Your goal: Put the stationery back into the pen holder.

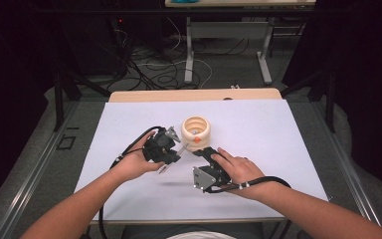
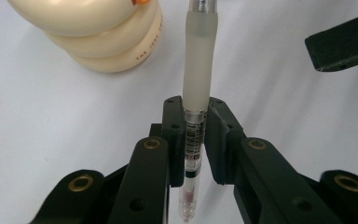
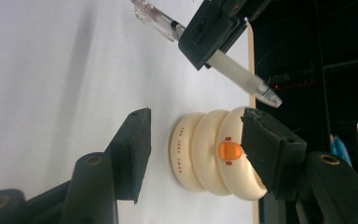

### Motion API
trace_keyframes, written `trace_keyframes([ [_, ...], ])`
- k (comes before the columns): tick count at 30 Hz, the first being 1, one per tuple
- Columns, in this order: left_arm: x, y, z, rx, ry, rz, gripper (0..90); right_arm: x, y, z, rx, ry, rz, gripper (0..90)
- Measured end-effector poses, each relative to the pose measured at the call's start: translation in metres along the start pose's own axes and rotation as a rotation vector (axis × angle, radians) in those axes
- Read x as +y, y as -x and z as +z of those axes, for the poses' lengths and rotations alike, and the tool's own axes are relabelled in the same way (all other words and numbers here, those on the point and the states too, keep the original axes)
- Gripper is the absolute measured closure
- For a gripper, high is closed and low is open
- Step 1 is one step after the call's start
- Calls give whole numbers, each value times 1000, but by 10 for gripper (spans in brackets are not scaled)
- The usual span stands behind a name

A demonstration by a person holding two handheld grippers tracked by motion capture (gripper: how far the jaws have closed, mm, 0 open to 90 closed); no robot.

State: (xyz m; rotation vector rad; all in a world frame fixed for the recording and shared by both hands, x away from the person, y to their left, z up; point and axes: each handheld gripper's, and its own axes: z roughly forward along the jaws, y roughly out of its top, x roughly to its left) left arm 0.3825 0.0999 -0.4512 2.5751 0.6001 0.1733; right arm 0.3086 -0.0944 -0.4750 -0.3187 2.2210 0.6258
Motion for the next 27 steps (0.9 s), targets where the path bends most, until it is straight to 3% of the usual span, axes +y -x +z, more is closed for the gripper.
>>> trace_keyframes([
  [1,0,-1,-1,-1,5,-3,791,-1,-1,1,-9,5,33,421],
  [7,-2,-6,-6,-6,53,-40,791,-6,-3,2,-1,8,116,414],
  [8,-2,-6,-6,-8,60,-47,791,-7,-6,2,-7,12,152,409],
  [11,-2,-6,-7,-16,91,-75,791,-11,-8,3,7,8,192,394],
  [12,-2,-7,-8,-15,100,-73,791,-11,-10,4,6,11,225,389],
  [13,-2,-7,-8,-16,103,-76,791,-12,-9,4,7,9,215,383],
  [14,-2,-8,-9,-20,108,-75,791,-13,-10,3,7,-2,251,378],
  [15,-2,-8,-10,-22,121,-85,791,-14,-8,4,-5,21,223,373],
  [18,-2,-11,-12,-17,153,-92,791,-16,-10,3,-15,27,321,365],
  [22,0,-16,-18,-24,207,-112,791,-20,-9,4,-27,43,391,352],
  [25,0,-17,-20,0,244,-126,791,-23,-9,3,-20,47,448,342],
  [27,1,-18,-23,-12,256,-143,791,-25,-8,3,-27,48,460,334],
])
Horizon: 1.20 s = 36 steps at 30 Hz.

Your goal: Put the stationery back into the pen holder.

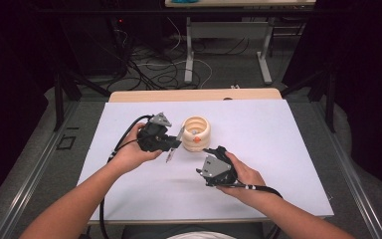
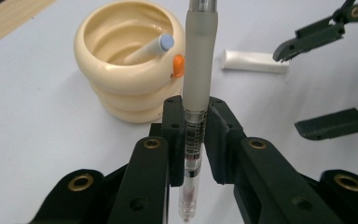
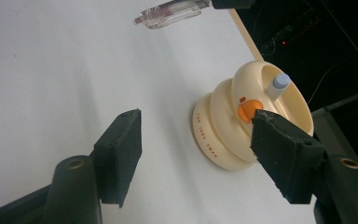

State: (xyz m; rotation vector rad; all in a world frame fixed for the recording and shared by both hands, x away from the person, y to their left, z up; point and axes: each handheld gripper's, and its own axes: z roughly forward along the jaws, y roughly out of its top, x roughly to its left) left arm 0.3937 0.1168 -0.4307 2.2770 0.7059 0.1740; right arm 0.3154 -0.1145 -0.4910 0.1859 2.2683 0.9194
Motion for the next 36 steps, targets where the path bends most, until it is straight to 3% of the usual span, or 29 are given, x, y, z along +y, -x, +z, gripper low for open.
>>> trace_keyframes([
  [5,3,-4,-3,12,66,-12,790,-4,2,-1,5,13,87,312],
  [7,4,-4,-3,17,92,-41,790,-7,4,-2,-6,23,125,293],
  [15,8,-5,-5,24,146,-73,791,-17,13,-6,-21,64,309,248],
  [18,10,-7,-8,31,165,-63,791,-20,16,-5,-8,41,377,183],
  [21,14,-9,-11,35,181,-56,791,-24,17,-4,-5,21,421,180],
  [24,18,-9,-13,38,195,-61,791,-26,19,-4,2,2,451,171],
  [30,24,-11,-17,38,213,-62,791,-27,23,-6,-15,21,483,170],
  [36,32,-15,-20,54,266,-79,791,-29,27,-7,-13,37,515,170],
])
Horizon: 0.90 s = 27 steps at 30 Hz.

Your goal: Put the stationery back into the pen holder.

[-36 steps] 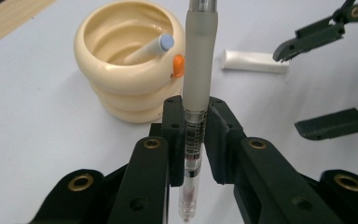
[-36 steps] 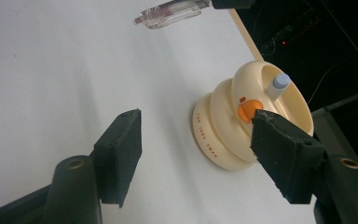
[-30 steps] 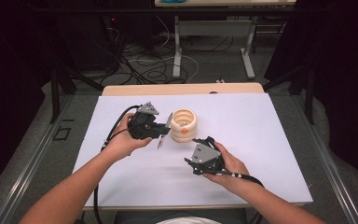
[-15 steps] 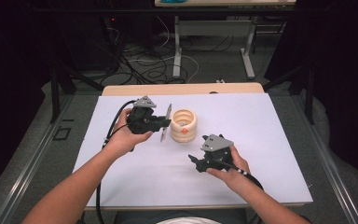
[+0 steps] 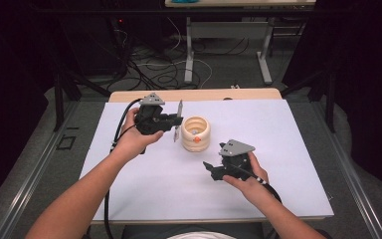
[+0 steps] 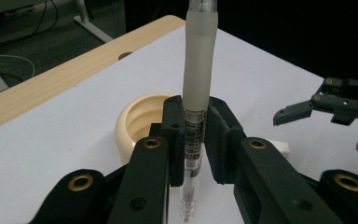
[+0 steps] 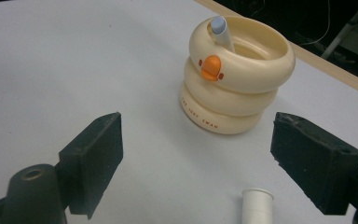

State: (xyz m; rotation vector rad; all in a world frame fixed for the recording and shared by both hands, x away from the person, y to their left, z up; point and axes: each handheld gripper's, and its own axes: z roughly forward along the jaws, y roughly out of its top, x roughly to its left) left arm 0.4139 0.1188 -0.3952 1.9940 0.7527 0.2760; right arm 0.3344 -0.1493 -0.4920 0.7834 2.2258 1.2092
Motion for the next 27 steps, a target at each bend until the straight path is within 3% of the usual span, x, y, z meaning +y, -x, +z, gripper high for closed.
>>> trace_keyframes([
  [8,10,-8,5,17,40,-24,791,4,13,-6,28,28,55,170],
  [19,16,-12,23,33,102,-55,791,3,26,-10,26,43,143,159],
  [27,18,-12,40,43,130,-80,791,-1,28,-11,22,41,152,157],
])
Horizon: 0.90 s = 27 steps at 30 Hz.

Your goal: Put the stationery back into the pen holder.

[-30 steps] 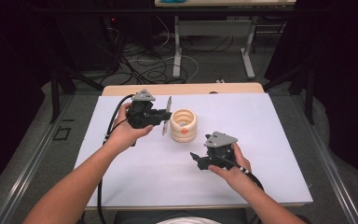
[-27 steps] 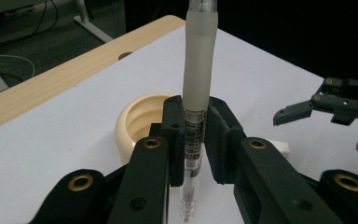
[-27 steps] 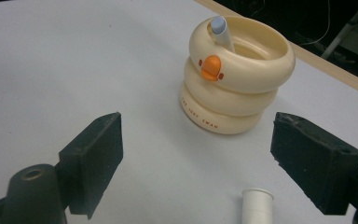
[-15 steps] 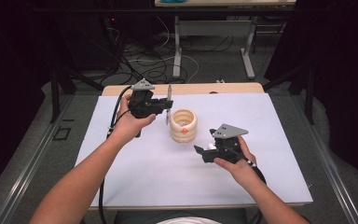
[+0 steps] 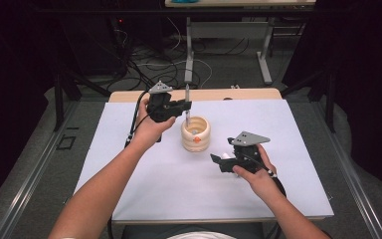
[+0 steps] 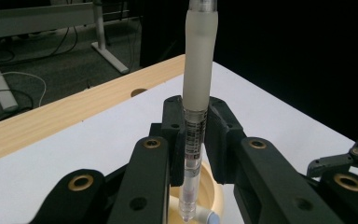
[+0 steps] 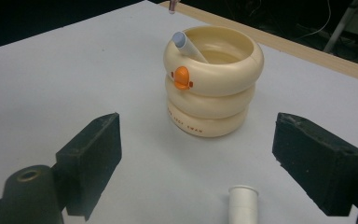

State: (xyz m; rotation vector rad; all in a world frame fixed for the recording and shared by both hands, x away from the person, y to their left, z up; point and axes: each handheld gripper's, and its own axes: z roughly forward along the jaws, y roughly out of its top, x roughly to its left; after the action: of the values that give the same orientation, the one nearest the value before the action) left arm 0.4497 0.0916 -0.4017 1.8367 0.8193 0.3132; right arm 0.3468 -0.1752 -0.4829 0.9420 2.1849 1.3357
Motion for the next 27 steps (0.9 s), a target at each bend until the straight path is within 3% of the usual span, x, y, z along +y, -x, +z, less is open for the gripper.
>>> trace_keyframes([
  [8,-2,-1,12,14,7,1,791,-3,1,-1,0,-6,9,157],
  [22,-19,-4,31,43,17,-45,791,-4,1,0,2,-16,15,157],
  [27,-24,-6,36,55,5,-33,791,-4,1,0,-1,-12,12,157],
])
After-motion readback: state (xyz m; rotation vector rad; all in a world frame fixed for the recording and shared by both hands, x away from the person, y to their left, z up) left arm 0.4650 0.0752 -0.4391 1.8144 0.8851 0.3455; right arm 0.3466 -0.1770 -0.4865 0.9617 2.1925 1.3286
